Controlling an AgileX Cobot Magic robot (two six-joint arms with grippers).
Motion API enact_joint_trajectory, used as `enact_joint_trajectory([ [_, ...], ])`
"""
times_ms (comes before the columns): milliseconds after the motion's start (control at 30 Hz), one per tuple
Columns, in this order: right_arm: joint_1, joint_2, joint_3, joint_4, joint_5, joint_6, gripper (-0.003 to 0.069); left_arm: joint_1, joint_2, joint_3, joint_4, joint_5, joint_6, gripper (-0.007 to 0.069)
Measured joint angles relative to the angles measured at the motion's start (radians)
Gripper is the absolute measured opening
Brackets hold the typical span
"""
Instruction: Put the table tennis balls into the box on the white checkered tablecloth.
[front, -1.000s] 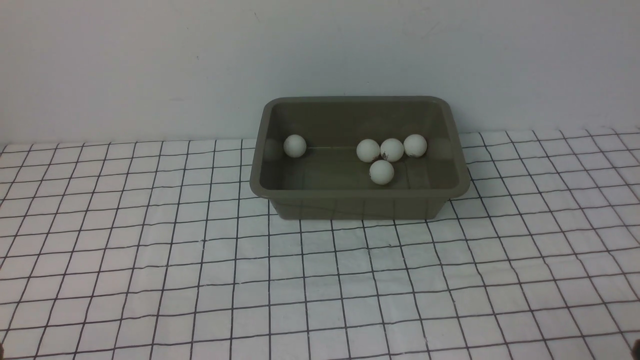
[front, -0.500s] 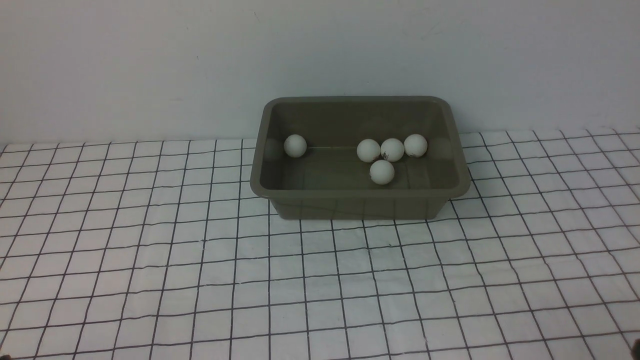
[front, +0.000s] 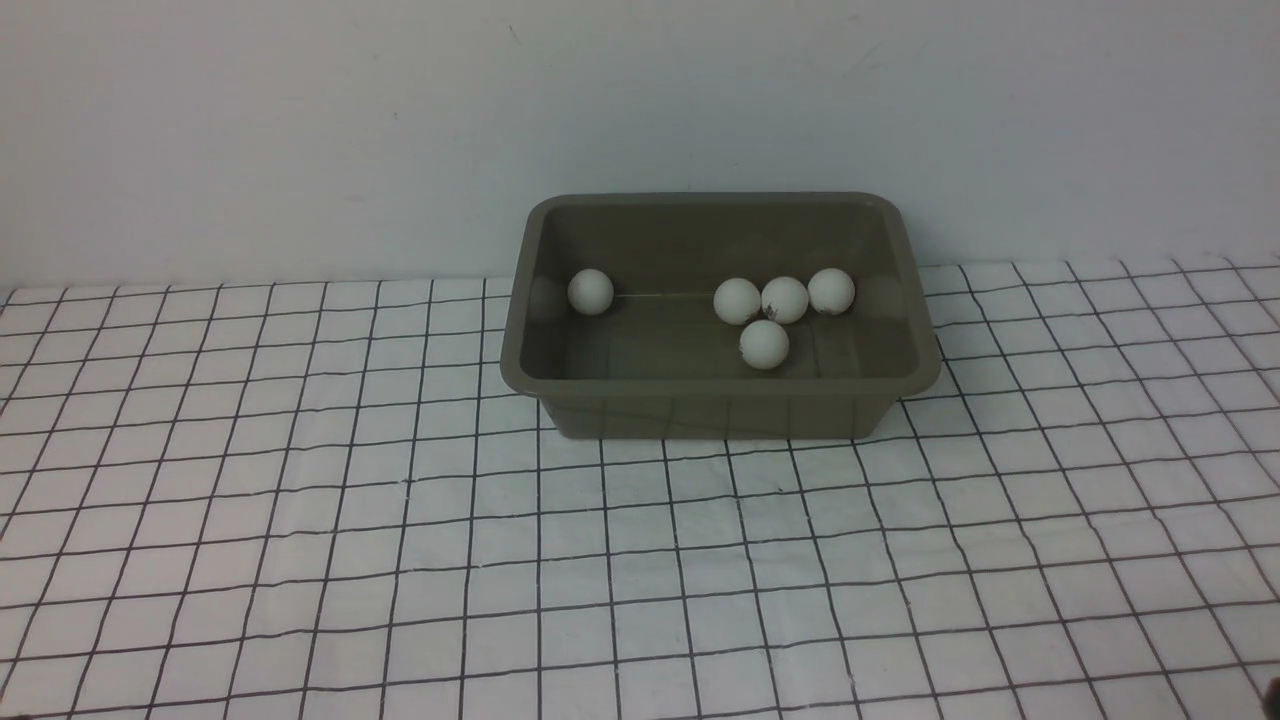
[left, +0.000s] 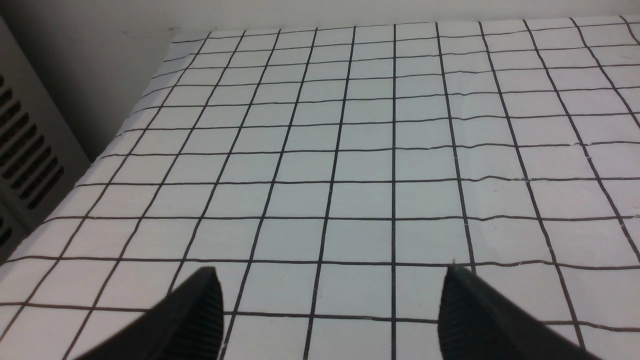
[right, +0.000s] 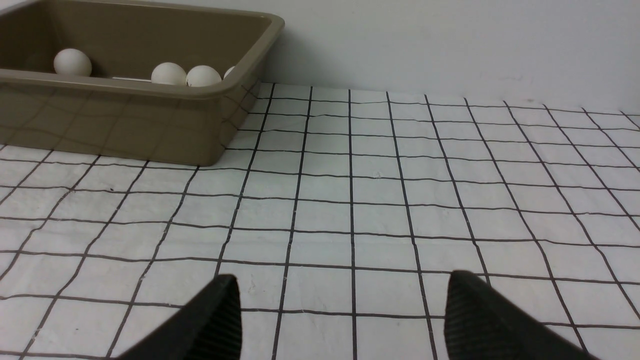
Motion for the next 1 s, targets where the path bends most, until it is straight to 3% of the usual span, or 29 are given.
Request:
enact_joint_trajectory([
  [1000,0.000,0.000,0.000,0.000,0.000,0.000,0.0495,0.000,0.000,0.000,-0.012,-0.001,0.010,0.0521],
])
